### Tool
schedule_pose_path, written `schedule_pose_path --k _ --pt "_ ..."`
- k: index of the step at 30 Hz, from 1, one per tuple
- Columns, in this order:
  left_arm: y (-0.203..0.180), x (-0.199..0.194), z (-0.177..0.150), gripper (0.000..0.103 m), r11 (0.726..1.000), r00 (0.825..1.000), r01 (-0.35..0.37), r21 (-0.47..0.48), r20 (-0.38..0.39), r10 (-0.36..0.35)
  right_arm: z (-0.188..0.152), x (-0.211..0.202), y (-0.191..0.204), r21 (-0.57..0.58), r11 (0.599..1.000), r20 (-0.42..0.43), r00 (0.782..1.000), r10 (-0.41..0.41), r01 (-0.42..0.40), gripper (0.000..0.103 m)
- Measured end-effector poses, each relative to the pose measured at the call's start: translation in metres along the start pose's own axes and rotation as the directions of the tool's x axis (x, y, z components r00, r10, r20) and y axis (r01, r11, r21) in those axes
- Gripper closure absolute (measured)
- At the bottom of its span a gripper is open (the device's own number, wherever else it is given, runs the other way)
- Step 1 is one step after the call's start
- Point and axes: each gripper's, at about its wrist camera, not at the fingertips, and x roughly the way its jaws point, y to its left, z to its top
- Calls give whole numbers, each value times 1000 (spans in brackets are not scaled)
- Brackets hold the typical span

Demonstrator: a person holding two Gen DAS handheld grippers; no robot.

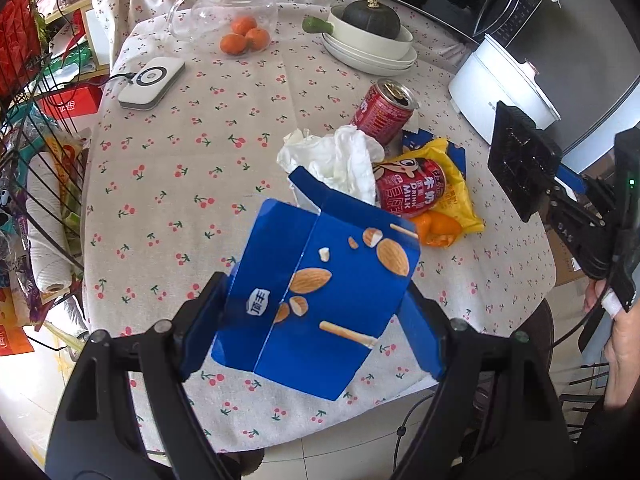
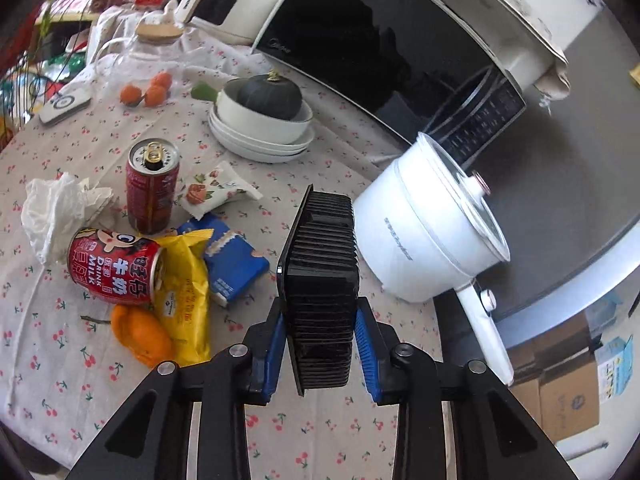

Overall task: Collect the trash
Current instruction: 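Grasp the black plastic tray with the right gripper, then drop the blue box into the bin with the left gripper while the right gripper drops the black tray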

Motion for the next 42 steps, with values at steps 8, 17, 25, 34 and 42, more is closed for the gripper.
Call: schedule_pose_path --k 8,17,25,34,42 --pt "-30 -1 -8 21 998 999 39 58 -12 -38 -60 -46 -65 195 975 2 995 104 -102 69" --pt "-76 5 -22 21 988 997 74 137 -44 -69 -152 -74 -116 383 911 -79 977 197 -153 69" --pt "-133 23 -40 21 964 990 108 245 -111 -83 -225 -77 -153 517 844 -117 965 234 -142 69" --pt "-224 39 -70 21 889 974 199 413 -181 -133 -288 -84 -175 564 819 -152 961 230 -107 69" --pt "-302 63 -112 21 804 948 290 518 -273 -166 -340 -85 -191 614 784 -190 948 255 -88 69"
